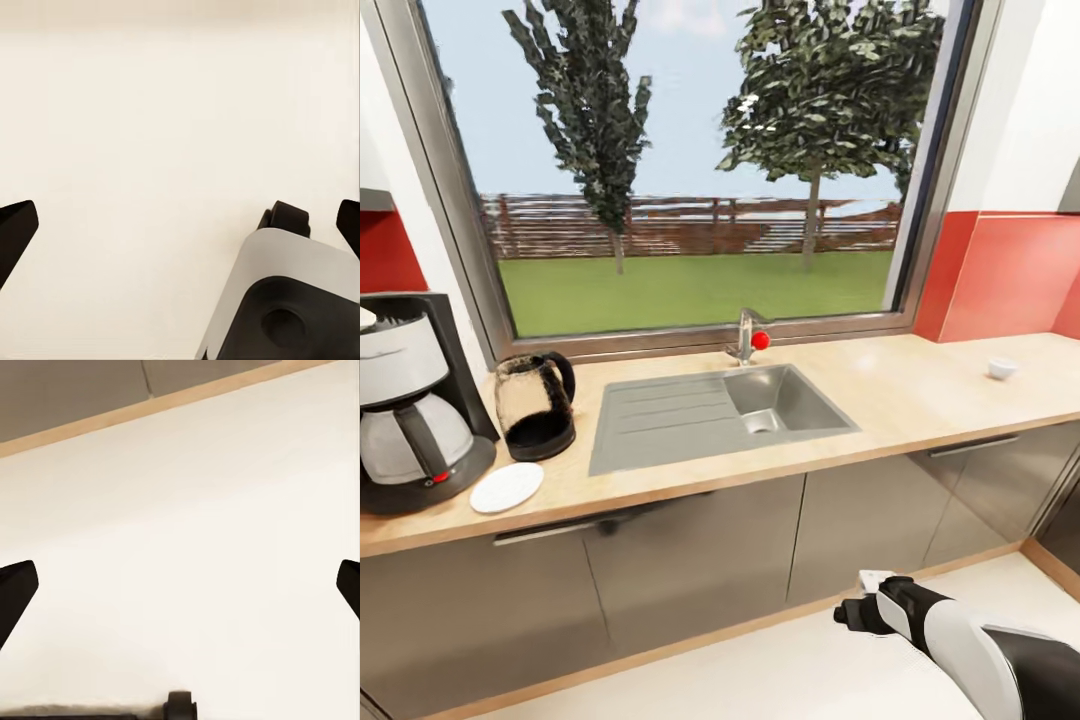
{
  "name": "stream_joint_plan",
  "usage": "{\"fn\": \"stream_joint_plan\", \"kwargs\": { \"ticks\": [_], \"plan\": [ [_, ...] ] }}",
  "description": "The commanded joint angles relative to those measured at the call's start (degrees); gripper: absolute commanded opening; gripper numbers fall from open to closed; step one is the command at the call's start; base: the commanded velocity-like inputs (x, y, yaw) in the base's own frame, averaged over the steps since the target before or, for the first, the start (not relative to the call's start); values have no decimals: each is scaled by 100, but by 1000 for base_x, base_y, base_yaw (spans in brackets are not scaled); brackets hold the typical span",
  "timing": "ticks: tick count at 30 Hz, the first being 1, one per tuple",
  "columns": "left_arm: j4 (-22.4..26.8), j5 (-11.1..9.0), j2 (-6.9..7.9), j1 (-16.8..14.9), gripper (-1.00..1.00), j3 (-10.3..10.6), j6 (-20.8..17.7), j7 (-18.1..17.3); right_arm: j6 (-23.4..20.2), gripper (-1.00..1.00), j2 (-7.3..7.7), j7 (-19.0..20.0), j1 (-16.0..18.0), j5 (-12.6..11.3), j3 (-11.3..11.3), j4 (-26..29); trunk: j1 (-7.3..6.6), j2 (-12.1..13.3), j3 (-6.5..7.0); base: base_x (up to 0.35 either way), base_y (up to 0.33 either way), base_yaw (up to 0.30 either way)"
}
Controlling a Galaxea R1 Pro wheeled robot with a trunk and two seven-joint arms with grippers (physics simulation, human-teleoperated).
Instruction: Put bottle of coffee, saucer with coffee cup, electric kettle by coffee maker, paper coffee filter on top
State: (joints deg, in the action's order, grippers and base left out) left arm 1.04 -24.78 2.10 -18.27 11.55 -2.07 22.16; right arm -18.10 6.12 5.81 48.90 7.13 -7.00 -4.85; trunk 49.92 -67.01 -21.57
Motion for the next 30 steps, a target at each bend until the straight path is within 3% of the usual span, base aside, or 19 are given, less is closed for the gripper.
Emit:
{"fn": "stream_joint_plan", "kwargs": {
  "ticks": [1, 19, 30],
  "plan": [
    [10, -44, -1, -1, 100, 49, -22, 24, -9, 100, 3, 17, 6, 60, -47, -7, 3, -3, 3, 288, -218, 0],
    [10, -53, -4, -1, 100, 49, -26, 25, -9, 100, 3, 16, 6, 60, -47, -7, 3, -3, 173, 147, -307, 3],
    [10, -53, -26, -1, 100, 45, -31, 25, -9, 100, 3, 16, 6, 60, -47, -7, 3, -3, 267, 123, -324, 146]
  ]
}}
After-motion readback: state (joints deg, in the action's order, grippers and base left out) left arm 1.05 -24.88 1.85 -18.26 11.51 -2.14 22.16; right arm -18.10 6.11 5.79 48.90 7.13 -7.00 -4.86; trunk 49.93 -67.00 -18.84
